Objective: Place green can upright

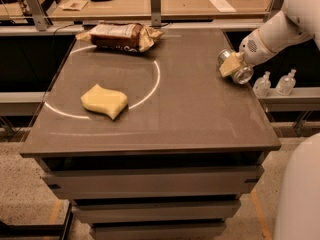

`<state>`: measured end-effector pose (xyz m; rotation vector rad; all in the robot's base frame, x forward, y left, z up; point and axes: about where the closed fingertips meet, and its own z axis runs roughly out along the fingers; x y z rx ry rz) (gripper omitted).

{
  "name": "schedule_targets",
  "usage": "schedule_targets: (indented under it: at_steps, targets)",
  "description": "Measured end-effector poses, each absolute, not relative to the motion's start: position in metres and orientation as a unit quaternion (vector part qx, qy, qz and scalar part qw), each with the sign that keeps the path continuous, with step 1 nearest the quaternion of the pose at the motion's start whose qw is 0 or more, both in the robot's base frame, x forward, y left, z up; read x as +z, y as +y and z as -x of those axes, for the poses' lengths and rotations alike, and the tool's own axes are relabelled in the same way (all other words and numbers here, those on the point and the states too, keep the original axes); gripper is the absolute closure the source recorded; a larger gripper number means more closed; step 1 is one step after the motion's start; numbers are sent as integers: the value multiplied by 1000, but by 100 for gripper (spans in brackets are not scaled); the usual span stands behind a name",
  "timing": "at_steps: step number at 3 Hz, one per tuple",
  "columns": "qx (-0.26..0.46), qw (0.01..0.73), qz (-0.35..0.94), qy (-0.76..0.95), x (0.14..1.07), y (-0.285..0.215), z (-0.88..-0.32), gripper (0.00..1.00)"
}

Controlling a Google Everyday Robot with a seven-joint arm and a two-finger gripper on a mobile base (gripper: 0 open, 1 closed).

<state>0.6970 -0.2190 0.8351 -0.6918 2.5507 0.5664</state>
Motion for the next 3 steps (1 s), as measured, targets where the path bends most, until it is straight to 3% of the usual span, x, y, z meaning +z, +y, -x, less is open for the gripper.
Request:
schedule_targets:
  at_steps: [3]
  targets:
    - [205,218,250,921,836,-219,-697,100]
